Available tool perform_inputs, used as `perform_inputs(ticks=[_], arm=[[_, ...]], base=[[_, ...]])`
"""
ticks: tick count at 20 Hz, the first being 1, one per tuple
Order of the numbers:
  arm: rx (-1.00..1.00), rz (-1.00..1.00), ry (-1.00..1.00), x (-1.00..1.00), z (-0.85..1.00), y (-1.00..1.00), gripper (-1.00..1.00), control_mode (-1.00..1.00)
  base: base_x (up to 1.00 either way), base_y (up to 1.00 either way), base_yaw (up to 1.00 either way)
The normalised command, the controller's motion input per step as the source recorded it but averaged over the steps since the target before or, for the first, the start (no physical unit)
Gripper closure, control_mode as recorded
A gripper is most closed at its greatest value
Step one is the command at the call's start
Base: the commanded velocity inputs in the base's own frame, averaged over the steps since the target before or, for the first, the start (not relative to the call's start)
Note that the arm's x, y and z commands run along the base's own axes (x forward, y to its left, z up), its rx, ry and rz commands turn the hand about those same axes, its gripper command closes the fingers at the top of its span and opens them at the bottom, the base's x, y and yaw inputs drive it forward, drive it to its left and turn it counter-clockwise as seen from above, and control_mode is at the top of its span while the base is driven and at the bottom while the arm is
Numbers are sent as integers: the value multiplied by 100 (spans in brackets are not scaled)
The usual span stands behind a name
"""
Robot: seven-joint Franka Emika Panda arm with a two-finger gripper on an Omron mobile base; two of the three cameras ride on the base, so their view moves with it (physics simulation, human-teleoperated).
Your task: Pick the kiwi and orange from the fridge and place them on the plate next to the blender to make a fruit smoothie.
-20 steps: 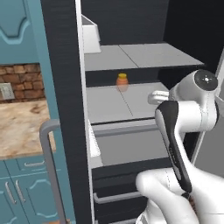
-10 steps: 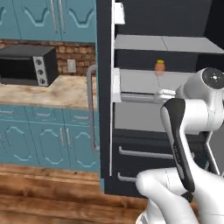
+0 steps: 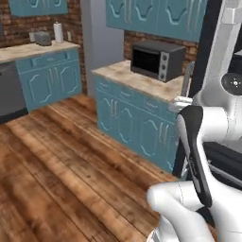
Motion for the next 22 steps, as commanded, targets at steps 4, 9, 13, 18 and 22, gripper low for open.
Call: perform_inputs(ticks=[4,9,13,18,22], arm=[[0,0,0,0,0,0,100,100],[0,0,0,0,0,0,100,100],[0,0,0,0,0,0,100,100],[0,0,0,0,0,0,100,100],[0,0,0,0,0,0,100,100]], base=[[-1,74,89],[36,96,68],[100,37,30],[100,6,5],[100,14,8]])
